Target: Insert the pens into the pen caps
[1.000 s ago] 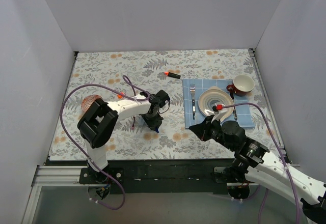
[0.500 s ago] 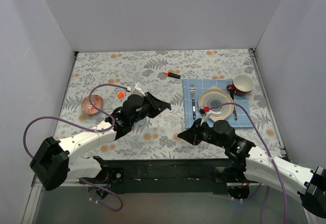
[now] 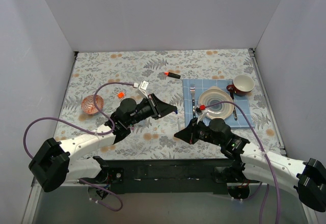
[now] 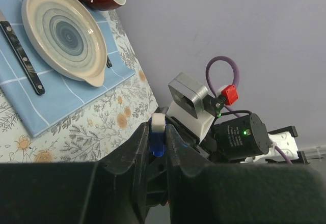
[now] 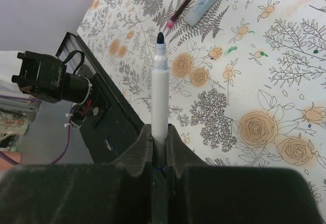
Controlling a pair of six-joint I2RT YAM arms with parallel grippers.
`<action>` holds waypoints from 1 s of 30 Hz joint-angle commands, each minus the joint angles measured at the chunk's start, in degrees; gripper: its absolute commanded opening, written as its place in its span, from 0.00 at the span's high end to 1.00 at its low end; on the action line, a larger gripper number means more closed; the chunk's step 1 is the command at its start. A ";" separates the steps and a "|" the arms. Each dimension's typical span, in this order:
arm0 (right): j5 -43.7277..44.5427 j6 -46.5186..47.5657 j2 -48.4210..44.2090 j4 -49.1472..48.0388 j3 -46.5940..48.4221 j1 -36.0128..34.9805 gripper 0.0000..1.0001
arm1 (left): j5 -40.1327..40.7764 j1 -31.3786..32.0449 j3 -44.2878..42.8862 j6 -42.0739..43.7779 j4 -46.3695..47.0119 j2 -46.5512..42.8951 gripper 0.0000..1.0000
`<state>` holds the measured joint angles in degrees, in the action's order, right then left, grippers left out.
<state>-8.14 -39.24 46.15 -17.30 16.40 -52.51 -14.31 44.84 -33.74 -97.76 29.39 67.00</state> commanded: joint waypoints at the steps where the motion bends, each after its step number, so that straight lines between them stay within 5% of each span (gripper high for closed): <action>1: -0.65 -0.57 -0.18 -4.32 2.32 0.13 0.99 | -3.18 -0.02 0.60 2.66 3.57 -1.35 1.00; 30: -1.26 -0.48 -2.03 -4.67 2.05 0.04 0.99 | -2.75 -0.02 1.30 5.56 5.51 2.78 1.00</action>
<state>-9.17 -40.12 44.95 -18.59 16.40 -52.51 -16.19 44.84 -33.15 -93.65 34.17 69.52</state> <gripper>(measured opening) 0.109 0.143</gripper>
